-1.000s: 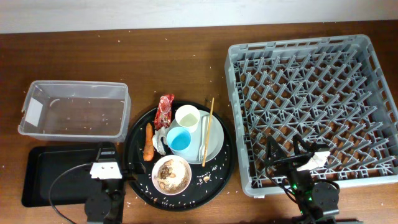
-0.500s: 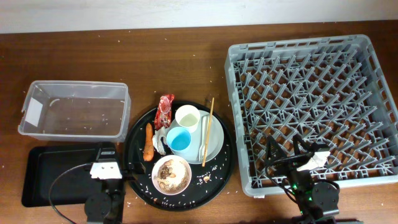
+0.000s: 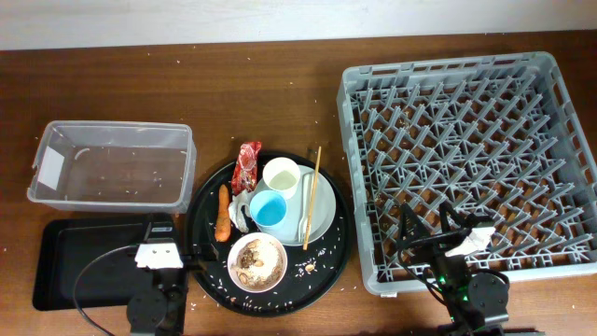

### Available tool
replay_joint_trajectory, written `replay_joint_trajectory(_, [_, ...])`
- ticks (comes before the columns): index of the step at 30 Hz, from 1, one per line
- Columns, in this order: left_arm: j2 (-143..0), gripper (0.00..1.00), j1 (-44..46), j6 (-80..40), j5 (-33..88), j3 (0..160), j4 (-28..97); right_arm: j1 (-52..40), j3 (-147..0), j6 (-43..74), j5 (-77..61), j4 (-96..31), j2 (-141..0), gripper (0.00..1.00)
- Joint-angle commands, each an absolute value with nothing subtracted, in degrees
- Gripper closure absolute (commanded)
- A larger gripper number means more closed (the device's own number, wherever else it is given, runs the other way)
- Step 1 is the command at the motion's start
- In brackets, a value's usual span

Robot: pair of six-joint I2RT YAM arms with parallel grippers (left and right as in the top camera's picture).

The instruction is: Sort waste into correct bins and load items into the dishwasher rack

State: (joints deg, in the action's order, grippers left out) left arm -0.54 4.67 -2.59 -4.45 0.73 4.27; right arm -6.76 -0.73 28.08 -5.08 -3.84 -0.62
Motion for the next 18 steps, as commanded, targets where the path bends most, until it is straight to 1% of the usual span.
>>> replay_joint_trajectory(1, [-0.67,0.01,4.89,-2.09,-3.84,0.54,4.40,-7.11,-0.32,27.90,-5.39,-3.99,-0.36,0.01])
replay_joint_trajectory(4, [-0.67,0.01,4.89,-2.09,-2.74,0.54,4.38,-7.11,-0.32,27.92,-5.48,-3.97,-0.36,0.01])
replay_joint_trajectory(6, [-0.67,0.01,4.89,-2.09,4.99,0.58,1.58,-7.11,-0.34,27.92,-10.04,-2.26,-0.36,0.01])
replay_joint_trajectory(7, [-0.67,0.01,4.89,-2.09,10.72,1.17,-1.43,-7.11,-1.17,27.90,-14.79,-0.27,-0.36,0.02])
replay_joint_trajectory(8, [-0.69,0.01,4.89,-2.15,13.43,3.55,-1.52,-7.11,-3.70,27.92,-17.47,-0.45,-0.36,0.01])
replay_joint_trajectory(10, [-2.09,0.01,4.89,-3.38,13.76,11.05,5.39,-7.11,-12.14,27.88,-19.07,-5.08,-0.95,0.02])
replay_joint_trajectory(12, [-9.41,0.01,4.89,-3.38,14.85,23.07,15.99,-7.11,-24.91,25.36,-18.87,-16.75,-5.96,0.02])
replay_joint_trajectory(13, [-14.76,0.01,4.89,-3.38,17.12,28.99,20.08,-7.11,-36.12,22.98,-18.90,-28.01,-9.98,0.02])
replay_joint_trajectory(15, [-29.28,0.01,4.89,-3.38,18.81,43.40,30.65,-7.11,-50.35,22.41,-18.85,-42.17,-25.45,0.02])
replay_joint_trajectory(17, [-42.72,0.01,4.89,-3.38,22.11,56.10,39.77,-7.11,-66.48,16.49,-18.85,-57.69,-40.18,0.01])
replay_joint_trajectory(18, [-48.14,0.01,4.89,-3.38,24.51,60.55,42.26,-7.11,-73.01,14.20,-18.85,-63.13,-46.61,0.01])
